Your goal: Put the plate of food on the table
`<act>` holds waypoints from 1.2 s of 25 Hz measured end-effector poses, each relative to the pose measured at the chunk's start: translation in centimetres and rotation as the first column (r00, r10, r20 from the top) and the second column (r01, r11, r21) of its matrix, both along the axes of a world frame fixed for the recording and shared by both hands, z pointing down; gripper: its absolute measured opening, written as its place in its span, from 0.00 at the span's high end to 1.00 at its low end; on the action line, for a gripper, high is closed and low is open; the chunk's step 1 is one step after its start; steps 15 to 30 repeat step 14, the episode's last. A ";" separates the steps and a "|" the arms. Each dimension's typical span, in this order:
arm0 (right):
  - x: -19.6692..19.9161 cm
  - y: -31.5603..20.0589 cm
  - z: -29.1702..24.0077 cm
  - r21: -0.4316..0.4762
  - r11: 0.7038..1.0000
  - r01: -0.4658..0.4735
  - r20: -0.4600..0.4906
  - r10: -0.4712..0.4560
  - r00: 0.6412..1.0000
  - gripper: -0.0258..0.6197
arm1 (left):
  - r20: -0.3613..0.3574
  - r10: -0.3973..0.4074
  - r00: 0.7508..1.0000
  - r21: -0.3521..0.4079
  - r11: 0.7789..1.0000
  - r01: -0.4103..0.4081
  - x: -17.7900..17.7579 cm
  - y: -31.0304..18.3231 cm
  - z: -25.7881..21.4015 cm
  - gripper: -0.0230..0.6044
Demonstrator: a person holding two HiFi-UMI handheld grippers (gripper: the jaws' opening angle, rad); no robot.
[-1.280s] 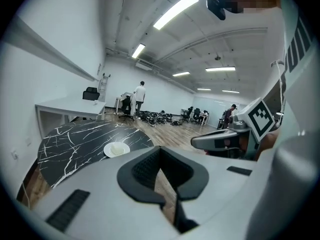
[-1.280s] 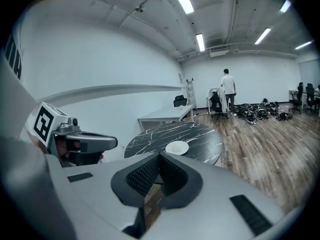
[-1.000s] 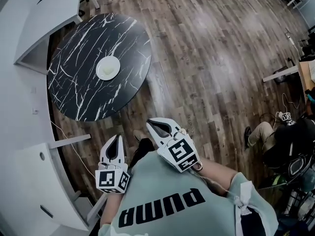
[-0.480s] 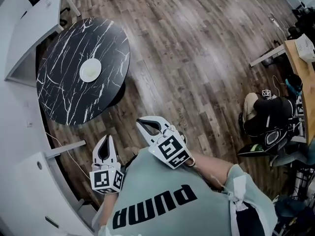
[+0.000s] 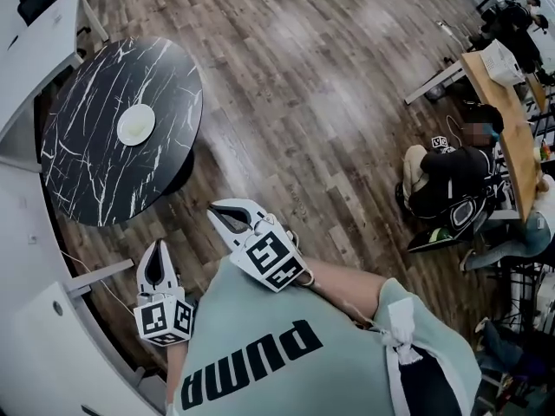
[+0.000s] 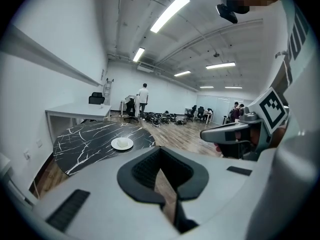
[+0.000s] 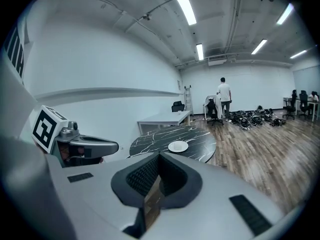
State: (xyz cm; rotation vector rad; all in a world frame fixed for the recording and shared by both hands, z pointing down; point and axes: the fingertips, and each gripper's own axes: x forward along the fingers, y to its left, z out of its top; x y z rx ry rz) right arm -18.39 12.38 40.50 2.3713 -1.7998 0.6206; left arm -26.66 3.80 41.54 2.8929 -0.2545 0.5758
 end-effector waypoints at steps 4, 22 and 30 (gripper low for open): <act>-0.8 -0.5 0.0 -0.004 1.000 -0.008 -0.011 0.008 1.000 0.95 | -0.007 0.016 1.000 0.003 1.000 -0.016 -0.5 -0.5 0.0 0.95; -0.9 -1.0 -0.2 -0.010 1.000 -0.008 -0.021 0.007 1.000 0.95 | -0.020 0.031 0.999 0.007 0.999 -0.031 -0.4 -0.8 -0.3 0.95; -0.9 -1.0 -0.2 -0.010 1.000 -0.008 -0.021 0.007 1.000 0.95 | -0.020 0.031 0.999 0.007 0.999 -0.031 -0.4 -0.8 -0.3 0.95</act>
